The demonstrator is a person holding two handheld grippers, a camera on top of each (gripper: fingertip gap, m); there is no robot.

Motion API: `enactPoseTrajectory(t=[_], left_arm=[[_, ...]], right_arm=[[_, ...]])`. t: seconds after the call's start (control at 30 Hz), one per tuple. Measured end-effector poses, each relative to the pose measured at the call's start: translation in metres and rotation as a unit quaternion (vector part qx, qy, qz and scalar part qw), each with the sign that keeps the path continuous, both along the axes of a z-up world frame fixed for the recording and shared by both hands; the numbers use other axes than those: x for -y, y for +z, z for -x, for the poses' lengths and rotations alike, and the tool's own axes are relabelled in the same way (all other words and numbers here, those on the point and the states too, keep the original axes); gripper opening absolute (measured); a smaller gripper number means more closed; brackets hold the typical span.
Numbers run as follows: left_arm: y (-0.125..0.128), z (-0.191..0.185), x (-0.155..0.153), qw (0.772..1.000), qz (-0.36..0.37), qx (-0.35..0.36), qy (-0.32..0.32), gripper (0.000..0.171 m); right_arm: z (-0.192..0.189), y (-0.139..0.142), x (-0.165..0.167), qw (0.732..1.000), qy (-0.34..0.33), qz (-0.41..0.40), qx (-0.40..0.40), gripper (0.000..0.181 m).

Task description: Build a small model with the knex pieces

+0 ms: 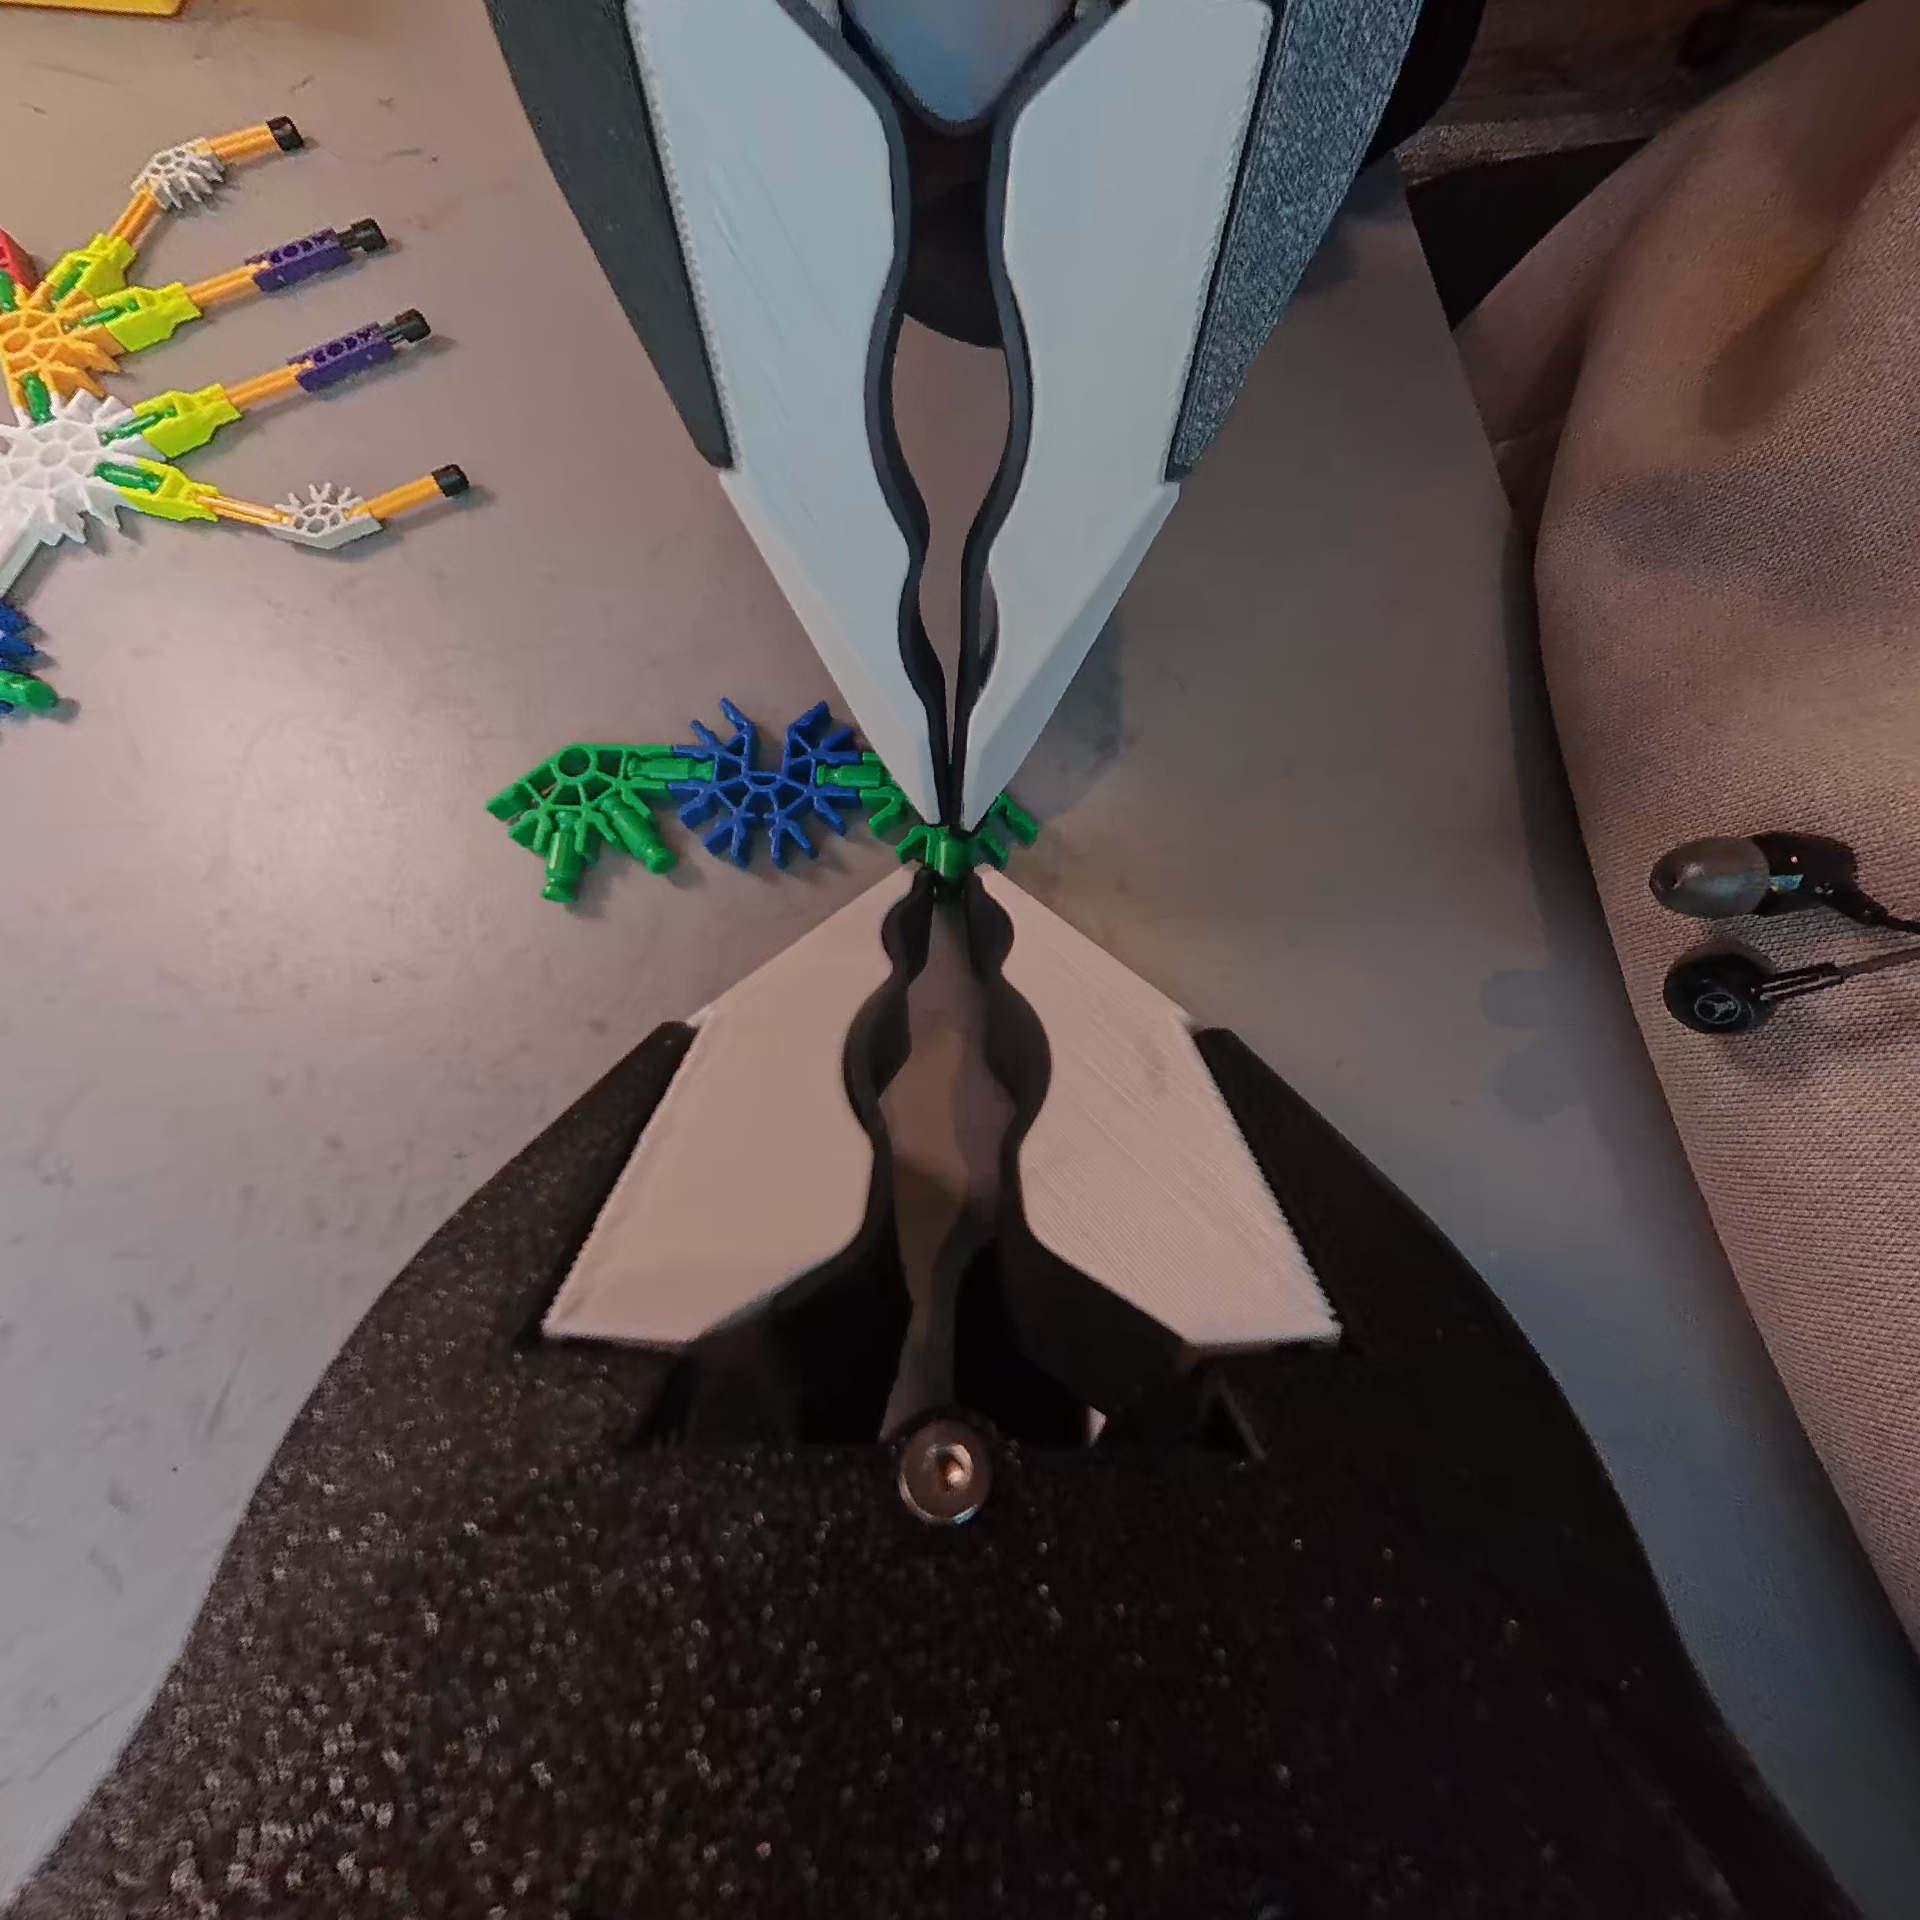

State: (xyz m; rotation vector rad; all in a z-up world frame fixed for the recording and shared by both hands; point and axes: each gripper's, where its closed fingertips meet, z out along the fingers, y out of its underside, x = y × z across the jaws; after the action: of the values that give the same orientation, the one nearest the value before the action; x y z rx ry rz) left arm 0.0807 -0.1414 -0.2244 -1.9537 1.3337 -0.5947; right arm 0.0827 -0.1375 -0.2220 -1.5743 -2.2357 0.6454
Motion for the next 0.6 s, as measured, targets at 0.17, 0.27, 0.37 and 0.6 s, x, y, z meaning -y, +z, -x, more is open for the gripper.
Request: enactPoseTrajectory(t=[0.17, 0.27, 0.37, 0.6], left_arm=[[-0.0001, -0.0003, -0.0002, 1.0, 0.0, -0.002, 0.003, 0.005], [-0.0004, -0.0004, -0.0002, 1.0, 0.004, -0.001, 0.006, 0.005], [-0.0004, -0.0007, -0.0003, 1.0, 0.007, -0.001, 0.01, 0.004], [-0.0015, -0.0014, -0.0005, 1.0, 0.017, 0.003, 0.019, 0.004]], right_arm=[[-0.0009, -0.0011, 0.0005, 1.0, -0.016, 0.007, 0.017, 0.0], [-0.0012, -0.0018, 0.0008, 0.999, -0.017, 0.004, 0.036, 0.0], [-0.0014, -0.0024, 0.0013, 0.999, -0.022, 0.019, 0.046, 0.0], [-0.0014, -0.0032, 0.0015, 0.997, -0.037, 0.038, 0.058, 0.0]])
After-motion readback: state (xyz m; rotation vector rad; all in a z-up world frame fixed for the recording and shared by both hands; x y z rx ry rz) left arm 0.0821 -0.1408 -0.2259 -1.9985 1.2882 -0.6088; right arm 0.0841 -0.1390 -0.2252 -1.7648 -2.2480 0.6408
